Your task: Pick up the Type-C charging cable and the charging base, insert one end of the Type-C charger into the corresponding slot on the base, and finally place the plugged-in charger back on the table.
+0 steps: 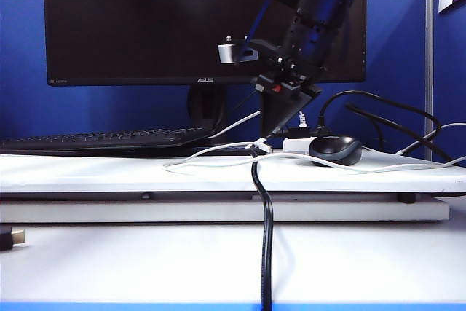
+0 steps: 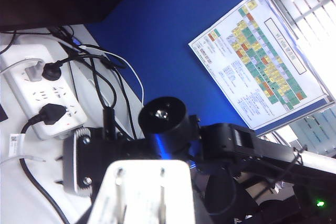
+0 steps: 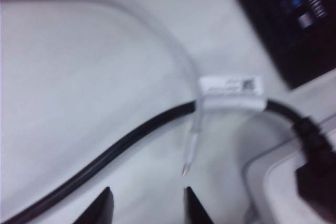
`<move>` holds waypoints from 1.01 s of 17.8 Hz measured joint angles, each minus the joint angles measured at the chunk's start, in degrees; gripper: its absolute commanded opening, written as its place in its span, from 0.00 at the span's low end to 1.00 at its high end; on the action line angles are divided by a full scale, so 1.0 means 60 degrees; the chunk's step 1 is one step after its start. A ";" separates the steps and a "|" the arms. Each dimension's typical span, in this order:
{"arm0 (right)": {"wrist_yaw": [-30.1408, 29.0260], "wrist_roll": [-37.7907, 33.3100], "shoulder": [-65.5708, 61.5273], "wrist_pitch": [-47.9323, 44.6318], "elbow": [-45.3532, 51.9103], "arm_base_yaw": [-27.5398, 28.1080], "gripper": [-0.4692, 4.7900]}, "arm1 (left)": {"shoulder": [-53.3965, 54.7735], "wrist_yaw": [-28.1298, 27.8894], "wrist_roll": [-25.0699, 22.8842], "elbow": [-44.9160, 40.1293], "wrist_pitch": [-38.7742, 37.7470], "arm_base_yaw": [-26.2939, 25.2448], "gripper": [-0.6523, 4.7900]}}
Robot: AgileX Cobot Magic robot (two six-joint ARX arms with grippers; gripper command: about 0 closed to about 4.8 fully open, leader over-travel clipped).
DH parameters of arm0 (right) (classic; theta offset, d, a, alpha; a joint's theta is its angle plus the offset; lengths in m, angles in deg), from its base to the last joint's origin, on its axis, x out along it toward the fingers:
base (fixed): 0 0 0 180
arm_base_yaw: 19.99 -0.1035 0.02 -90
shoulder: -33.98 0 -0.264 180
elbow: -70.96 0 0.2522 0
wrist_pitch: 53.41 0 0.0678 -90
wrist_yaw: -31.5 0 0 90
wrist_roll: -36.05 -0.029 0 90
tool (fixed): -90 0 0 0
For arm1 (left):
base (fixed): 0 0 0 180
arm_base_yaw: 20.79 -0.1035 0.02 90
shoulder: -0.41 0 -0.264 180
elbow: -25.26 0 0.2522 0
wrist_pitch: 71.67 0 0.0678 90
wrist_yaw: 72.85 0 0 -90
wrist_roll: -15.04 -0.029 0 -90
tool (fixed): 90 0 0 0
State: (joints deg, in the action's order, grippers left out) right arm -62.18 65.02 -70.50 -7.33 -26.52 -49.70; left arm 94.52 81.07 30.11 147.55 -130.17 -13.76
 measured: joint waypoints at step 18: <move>-0.0149 0.0004 -0.1042 -0.1563 -0.0044 0.0335 0.38 | 0.0000 -0.0004 0.0000 0.0000 0.0000 0.0000 0.11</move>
State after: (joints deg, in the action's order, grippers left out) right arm -63.07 65.04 -76.75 -16.71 -26.79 -47.69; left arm 94.52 81.05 30.11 147.55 -130.17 -13.76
